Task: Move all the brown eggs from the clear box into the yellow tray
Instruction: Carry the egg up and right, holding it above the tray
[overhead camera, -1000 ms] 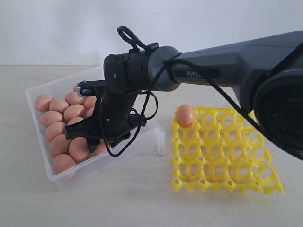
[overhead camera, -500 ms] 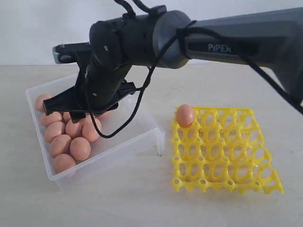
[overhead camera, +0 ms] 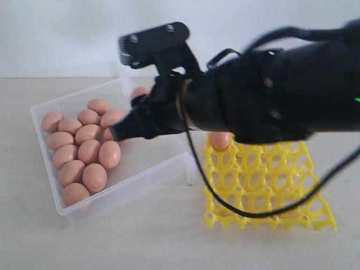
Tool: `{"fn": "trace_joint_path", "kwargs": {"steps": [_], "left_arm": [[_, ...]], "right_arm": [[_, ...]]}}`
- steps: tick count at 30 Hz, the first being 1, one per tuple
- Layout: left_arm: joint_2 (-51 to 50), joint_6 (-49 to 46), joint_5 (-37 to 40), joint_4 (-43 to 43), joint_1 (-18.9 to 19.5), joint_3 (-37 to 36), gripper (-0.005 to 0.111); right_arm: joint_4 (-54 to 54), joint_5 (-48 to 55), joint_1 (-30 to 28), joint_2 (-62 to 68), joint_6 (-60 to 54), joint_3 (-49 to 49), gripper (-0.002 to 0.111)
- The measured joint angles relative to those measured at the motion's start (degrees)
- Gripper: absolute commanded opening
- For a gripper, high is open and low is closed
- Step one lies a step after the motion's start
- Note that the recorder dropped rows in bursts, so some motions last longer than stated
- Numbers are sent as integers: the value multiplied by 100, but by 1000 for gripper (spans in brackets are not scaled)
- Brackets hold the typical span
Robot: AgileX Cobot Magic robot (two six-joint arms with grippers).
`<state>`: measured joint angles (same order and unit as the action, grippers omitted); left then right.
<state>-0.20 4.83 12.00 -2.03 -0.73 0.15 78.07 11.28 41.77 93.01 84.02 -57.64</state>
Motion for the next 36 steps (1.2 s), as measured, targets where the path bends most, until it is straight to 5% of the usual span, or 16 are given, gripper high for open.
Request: {"fn": "trace_joint_path", "kwargs": {"steps": [5, 11, 16, 25, 31, 36], "left_arm": [[0, 0, 0, 0, 0, 0, 4], [0, 0, 0, 0, 0, 0, 4], [0, 0, 0, 0, 0, 0, 4], [0, 0, 0, 0, 0, 0, 4], [0, 0, 0, 0, 0, 0, 4], [0, 0, 0, 0, 0, 0, 4]], "right_arm": [[1846, 1587, -417, -653, 2153, 1039, 0], [2125, 3367, -889, -886, 2506, 1148, 0], [2150, 3746, -1439, -886, 3368, 1138, 0], [2144, 2407, -2965, -886, 3615, 830, 0], [2122, 688, -4505, -886, 3615, 535, 0], [2122, -533, -5151, -886, 3566, -31, 0]]}}
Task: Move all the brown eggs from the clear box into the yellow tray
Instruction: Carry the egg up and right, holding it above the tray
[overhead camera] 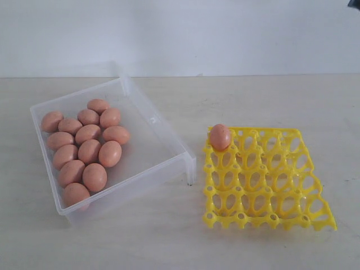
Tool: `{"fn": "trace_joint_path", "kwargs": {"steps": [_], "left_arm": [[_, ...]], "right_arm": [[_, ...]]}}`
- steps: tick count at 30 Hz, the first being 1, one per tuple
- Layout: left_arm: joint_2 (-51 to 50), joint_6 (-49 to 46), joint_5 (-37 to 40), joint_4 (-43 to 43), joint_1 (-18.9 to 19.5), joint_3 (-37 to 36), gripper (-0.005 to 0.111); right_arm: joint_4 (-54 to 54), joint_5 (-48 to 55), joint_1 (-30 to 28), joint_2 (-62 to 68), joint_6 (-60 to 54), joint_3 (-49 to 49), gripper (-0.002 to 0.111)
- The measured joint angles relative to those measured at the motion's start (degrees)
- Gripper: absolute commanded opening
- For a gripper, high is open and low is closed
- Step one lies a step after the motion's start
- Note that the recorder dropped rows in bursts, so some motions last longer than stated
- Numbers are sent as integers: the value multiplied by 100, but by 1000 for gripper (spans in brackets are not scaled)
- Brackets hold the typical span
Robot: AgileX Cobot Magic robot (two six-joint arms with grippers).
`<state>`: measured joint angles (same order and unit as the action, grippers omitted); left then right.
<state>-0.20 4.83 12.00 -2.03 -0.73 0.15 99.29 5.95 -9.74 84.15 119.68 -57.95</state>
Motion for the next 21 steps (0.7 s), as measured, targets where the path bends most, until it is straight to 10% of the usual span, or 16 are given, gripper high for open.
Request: {"fn": "trace_joint_path", "kwargs": {"steps": [21], "left_arm": [[0, 0, 0, 0, 0, 0, 4]], "right_arm": [[-938, -6379, -100, 0, -3008, -2103, 0]]}}
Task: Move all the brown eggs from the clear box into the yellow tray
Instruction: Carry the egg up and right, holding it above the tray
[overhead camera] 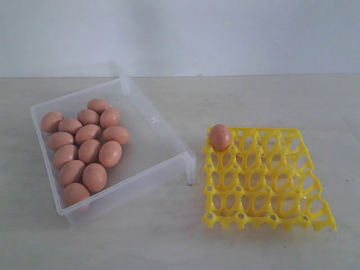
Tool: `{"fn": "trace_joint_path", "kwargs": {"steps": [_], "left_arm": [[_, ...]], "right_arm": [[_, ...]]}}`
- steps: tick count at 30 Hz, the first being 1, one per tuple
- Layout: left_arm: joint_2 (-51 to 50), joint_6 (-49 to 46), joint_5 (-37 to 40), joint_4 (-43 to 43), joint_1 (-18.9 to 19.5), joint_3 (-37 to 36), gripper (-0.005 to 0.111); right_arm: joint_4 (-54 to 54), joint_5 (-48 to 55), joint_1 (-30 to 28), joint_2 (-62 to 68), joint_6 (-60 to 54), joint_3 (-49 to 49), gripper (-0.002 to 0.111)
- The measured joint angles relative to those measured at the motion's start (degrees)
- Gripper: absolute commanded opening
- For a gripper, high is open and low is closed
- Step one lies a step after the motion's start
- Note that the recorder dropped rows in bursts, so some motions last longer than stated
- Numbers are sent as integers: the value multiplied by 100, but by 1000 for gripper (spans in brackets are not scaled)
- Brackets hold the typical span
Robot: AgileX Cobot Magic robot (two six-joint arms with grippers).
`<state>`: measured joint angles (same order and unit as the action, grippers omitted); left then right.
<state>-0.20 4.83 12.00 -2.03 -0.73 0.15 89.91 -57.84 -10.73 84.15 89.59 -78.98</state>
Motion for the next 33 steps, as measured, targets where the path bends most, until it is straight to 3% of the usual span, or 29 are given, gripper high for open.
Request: {"fn": "trace_joint_path", "kwargs": {"steps": [6, 11, 18, 27, 33], "left_arm": [[0, 0, 0, 0, 0, 0, 4], [0, 0, 0, 0, 0, 0, 4], [0, 0, 0, 0, 0, 0, 4], [0, 0, 0, 0, 0, 0, 4], [0, 0, 0, 0, 0, 0, 4]], "right_arm": [[10, -1011, 0, 0, -34, -19, 0], [-128, -1198, 0, 41, 265, -19, 0], [-2066, -1267, -87, 456, 435, 258, 0], [-4409, -1180, -1005, 1822, 2045, 309, 0], [-3836, -1083, -1200, 2017, 1745, 309, 0]]}}
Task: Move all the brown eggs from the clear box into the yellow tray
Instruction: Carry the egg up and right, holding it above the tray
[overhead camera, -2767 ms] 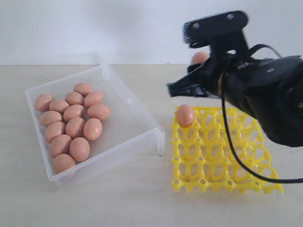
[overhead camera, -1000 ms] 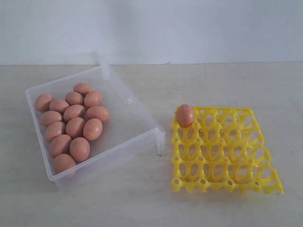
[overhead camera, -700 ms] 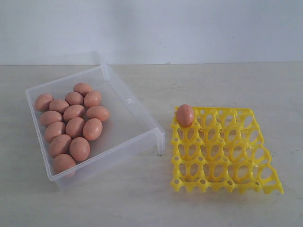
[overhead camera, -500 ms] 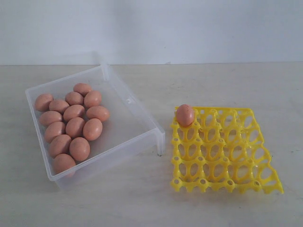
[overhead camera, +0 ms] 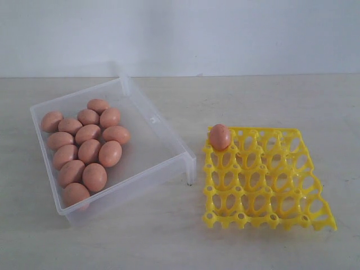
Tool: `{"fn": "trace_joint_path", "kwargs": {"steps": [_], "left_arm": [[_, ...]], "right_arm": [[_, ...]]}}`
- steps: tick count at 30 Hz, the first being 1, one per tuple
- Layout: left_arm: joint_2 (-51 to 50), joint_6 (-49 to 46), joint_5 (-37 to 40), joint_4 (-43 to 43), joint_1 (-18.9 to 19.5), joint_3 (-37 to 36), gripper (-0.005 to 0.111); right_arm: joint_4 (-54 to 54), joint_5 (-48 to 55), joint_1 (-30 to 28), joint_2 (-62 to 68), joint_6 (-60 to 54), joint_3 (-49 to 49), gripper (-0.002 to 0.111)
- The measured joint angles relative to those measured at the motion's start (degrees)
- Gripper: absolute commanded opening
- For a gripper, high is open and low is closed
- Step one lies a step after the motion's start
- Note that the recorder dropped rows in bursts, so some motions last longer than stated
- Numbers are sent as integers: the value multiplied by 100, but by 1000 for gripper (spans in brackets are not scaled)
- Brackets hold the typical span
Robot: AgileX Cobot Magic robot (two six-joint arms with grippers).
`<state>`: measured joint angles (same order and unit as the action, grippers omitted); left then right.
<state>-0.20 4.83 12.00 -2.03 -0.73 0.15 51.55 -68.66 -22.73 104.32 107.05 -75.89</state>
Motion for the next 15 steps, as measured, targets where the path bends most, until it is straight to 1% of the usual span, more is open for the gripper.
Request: {"fn": "trace_joint_path", "kwargs": {"steps": [6, 10, 12, 14, 15], "left_arm": [[0, 0, 0, 0, 0, 0, 4], [0, 0, 0, 0, 0, 0, 4], [0, 0, 0, 0, 0, 0, 4], [0, 0, 0, 0, 0, 0, 4], [0, 0, 0, 0, 0, 0, 4]], "right_arm": [[1871, -58, 102, -56, -1179, 0, 0], [2686, -53, 171, -56, -1706, 0, 0], [3186, 145, 244, -56, -1949, 0, 0], [4219, 667, 404, -56, -2056, 0, 0], [4600, 1038, 498, -56, -1937, 68, 0]]}}
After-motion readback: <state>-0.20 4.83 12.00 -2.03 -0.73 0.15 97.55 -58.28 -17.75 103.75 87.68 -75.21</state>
